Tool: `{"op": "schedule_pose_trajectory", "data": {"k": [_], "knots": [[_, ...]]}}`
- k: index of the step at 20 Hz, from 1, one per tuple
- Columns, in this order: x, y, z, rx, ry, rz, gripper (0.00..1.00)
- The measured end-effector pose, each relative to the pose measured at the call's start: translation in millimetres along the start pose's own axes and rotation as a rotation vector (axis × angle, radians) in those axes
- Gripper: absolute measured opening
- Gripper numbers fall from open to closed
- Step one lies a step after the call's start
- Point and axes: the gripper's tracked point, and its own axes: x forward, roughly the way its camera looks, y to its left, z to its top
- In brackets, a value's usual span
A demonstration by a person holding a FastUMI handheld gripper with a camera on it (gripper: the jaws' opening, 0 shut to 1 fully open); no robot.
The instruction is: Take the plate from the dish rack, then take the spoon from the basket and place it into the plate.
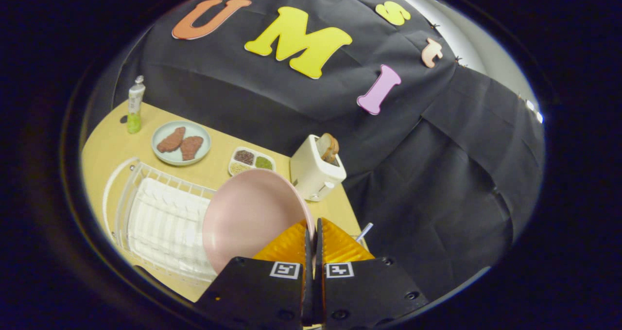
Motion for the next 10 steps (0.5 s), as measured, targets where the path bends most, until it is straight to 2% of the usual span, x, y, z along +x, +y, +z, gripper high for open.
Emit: {"op": "schedule_pose_trajectory", "data": {"k": [2,4,6,10], "knots": [[-14.0,0.1,-17.1,0.064,0.012,0.153,0.06],[-25.3,-8.2,-38.5,0.116,0.009,0.263,0.06],[-35.2,-19.0,-63.7,0.177,-0.005,0.340,0.06],[-32.3,-31.7,-141.7,0.275,0.031,0.484,0.06]]}}
